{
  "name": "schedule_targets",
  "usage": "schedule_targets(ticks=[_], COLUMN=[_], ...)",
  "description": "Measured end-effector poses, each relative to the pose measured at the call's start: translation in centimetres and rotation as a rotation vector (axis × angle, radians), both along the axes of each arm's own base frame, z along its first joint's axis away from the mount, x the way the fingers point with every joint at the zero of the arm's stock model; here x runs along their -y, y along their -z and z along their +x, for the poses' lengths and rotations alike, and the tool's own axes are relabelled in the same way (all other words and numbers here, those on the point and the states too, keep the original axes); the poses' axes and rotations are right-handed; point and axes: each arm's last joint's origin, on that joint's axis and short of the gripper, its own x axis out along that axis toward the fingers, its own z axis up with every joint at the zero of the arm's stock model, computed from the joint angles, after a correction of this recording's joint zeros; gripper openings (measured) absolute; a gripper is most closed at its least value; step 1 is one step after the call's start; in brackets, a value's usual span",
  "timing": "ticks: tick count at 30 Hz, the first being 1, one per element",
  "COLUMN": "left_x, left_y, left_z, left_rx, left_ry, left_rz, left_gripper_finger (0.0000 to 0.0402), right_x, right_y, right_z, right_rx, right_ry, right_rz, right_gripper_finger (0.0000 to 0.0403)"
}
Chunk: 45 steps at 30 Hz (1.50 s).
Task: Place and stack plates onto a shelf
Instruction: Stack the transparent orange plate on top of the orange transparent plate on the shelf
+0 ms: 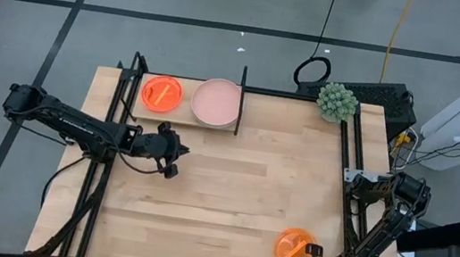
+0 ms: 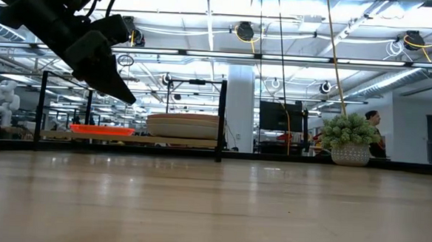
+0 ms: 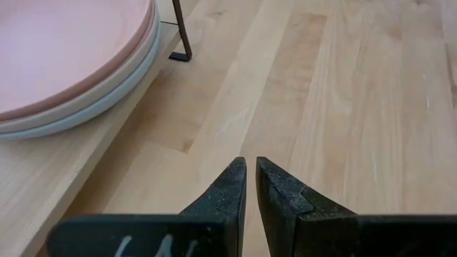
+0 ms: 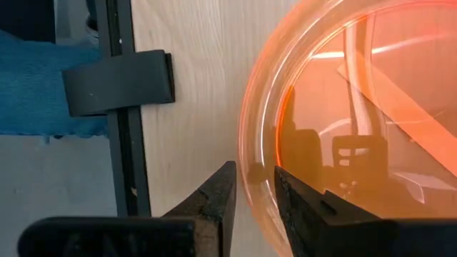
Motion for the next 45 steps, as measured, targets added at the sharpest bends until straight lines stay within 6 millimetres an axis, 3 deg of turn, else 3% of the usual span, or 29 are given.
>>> schedule_targets(ticks=[5, 12, 21, 35, 41, 45], left_x=[0.0, 0.0, 0.0, 0.1, 0.6, 1.4], left_y=[0.0, 0.0, 0.0, 0.1, -0.1, -0.7], left_z=[0.0, 0.0, 0.0, 0.0, 0.1, 0.4], left_rx=[0.000, -0.001, -0.002, -0.007, 0.013, 0.077], left_ry=[0.000, 0.000, -0.001, 0.009, 0.050, 0.114], left_rz=[0.000, 0.000, -0.001, -0.003, 0.017, 0.055], left_gripper_finger=[0.0040, 0.0040, 0.0040, 0.0040, 0.0048, 0.0083], right_x=[0.1, 0.3, 0.7, 4.1, 6.9, 8.9], right_y=[0.1, 0.1, -0.4, -5.6, -8.3, -9.8], right_z=[0.0, -0.1, 0.3, 2.7, 4.3, 5.4], right_rx=[0.002, 0.000, 0.000, 0.152, 0.315, 0.425], right_ry=[-0.024, -0.063, -0.053, -0.145, -0.306, -0.443], right_rz=[-0.009, -0.036, -0.029, 0.002, -0.097, -0.233], right_gripper_finger=[0.0070, 0.0007, 0.0002, 0.0000, 0.0000, 0.0000])
